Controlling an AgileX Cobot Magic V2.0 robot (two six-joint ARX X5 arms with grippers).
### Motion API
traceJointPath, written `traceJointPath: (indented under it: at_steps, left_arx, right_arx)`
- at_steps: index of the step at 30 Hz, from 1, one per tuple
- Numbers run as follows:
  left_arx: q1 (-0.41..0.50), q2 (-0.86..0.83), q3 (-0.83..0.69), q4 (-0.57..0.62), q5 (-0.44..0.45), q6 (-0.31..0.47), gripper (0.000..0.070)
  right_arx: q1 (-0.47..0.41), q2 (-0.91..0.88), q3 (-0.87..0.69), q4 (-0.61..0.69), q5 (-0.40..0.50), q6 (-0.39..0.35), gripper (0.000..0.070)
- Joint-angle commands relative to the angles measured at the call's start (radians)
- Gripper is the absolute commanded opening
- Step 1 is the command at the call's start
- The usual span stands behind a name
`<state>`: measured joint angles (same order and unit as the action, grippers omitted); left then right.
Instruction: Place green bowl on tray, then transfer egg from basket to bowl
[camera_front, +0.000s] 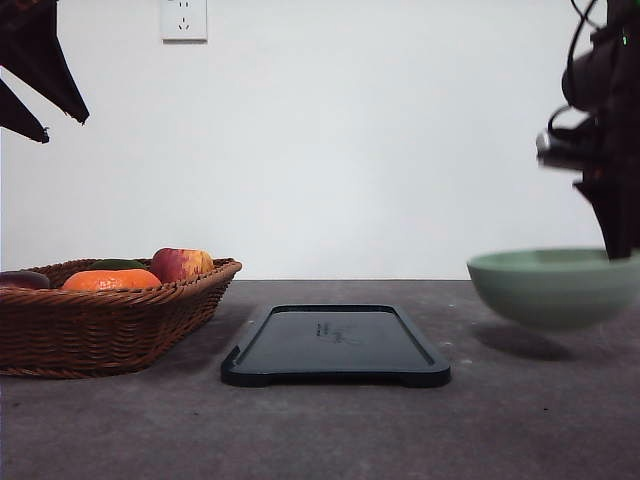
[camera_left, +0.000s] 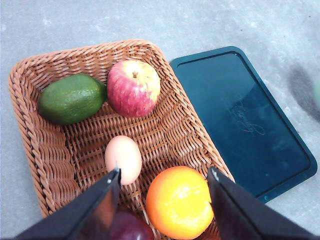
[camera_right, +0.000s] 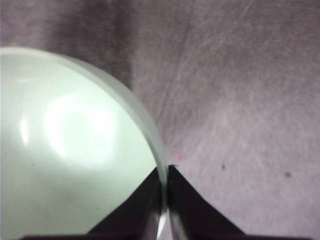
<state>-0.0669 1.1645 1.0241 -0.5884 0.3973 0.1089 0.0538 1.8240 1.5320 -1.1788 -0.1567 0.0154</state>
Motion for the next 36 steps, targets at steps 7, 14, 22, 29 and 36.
traceJointPath:
  at_steps: [7, 14, 22, 29, 36]
  left_arx:
    - [-0.002, 0.011, 0.024, 0.008, 0.008, 0.003, 0.0350]
    - [-0.002, 0.013, 0.024, 0.009, 0.008, 0.003, 0.0350]
    - [-0.002, 0.013, 0.024, 0.006, 0.008, 0.003, 0.0350]
    - [-0.002, 0.013, 0.024, 0.005, 0.008, 0.002, 0.0350]
    - [-0.002, 0.013, 0.024, 0.005, 0.008, 0.002, 0.0350]
  right_arx:
    - [0.107, 0.018, 0.161, -0.042, -0.011, 0.010, 0.0002]
    - [0.255, 0.030, 0.200, 0.101, -0.033, 0.044, 0.0002]
    - [0.377, 0.117, 0.204, 0.203, -0.053, 0.083, 0.0002]
    - [0.407, 0.210, 0.204, 0.259, -0.051, 0.110, 0.0002]
    - [0.407, 0.271, 0.204, 0.264, -0.045, 0.115, 0.0002]
